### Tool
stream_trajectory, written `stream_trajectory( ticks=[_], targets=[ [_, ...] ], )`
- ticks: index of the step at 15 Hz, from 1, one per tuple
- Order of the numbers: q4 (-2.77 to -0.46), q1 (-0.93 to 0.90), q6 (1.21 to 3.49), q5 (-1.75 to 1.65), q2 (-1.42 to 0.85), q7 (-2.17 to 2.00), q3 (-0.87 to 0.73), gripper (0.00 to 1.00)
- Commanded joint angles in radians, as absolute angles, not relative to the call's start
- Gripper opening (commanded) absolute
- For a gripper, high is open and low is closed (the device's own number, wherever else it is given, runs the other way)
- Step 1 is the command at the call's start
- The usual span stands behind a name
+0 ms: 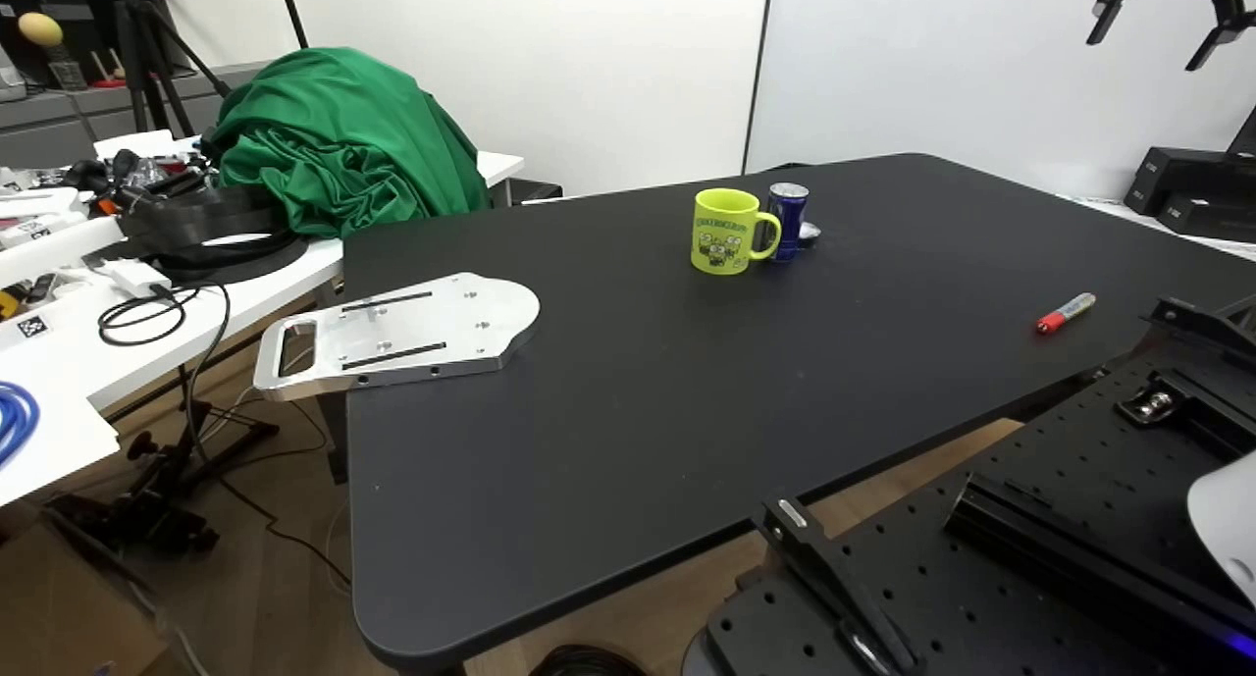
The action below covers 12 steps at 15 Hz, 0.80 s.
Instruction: Put the marker in the mug
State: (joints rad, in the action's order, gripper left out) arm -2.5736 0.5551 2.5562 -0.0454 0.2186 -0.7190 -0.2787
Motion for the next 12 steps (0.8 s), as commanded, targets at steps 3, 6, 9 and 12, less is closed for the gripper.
stream_trajectory(
  ticks=[3, 6, 9, 12],
  targets=[
    [-2.582, 0.528, 2.669, -0.042, 0.062, -0.651, -0.328, 1.00],
    [-2.588, 0.524, 2.716, -0.043, -0.013, -0.619, -0.366, 1.00],
    [-2.585, 0.513, 2.780, -0.048, -0.107, -0.594, -0.410, 1.00],
    [-2.577, 0.482, 2.843, -0.039, -0.214, -0.573, -0.456, 1.00]
  ],
)
